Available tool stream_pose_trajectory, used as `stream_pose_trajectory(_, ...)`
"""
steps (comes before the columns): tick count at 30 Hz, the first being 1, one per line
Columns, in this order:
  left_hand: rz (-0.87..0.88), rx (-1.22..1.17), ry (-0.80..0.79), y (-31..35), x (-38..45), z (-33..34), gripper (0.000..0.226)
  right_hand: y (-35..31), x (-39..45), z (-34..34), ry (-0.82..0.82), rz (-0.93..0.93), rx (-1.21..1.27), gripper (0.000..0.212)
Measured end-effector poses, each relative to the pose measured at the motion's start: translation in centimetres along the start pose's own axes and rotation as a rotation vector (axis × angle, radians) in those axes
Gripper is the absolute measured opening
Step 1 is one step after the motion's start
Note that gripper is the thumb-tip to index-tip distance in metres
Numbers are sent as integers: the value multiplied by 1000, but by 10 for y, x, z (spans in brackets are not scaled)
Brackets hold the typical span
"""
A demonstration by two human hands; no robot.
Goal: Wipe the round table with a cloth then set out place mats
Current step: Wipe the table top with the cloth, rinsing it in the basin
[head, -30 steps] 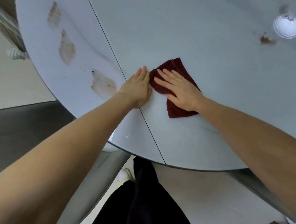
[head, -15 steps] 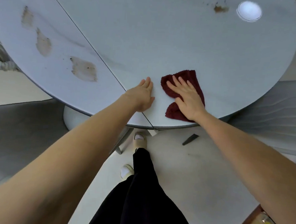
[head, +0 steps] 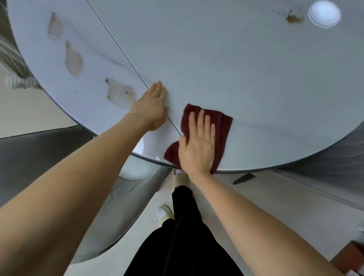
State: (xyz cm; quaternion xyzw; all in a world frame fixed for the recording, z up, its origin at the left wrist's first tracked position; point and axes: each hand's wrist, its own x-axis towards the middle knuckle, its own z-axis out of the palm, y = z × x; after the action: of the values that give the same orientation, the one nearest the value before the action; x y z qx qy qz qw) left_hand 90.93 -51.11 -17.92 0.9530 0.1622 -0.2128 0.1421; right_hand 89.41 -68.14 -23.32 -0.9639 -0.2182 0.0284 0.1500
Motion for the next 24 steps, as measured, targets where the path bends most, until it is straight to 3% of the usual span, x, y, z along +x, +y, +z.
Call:
stream_pose_trajectory(2, -37, -15, 27, -14, 6, -7, 61, -25, 7, 8, -20, -52, 13, 66)
stream_pose_trajectory(11, -167, -33, 43, -94, 35, -43, 66, -80, 31, 24, -66, 27, -81, 70)
stream_pose_trajectory(15, -246, -13, 9, -134, 54, -64, 67, -105, 60, 32, -105, -65, -75, 70)
stream_pose_trajectory(18, -218, -58, -89, -145, 57, -71, 64, -135, 86, 39, -122, -110, -37, 69)
stream_pose_trajectory(24, -123, -93, -121, -166, 60, -82, 57, -154, 99, 49, -139, -135, -58, 70)
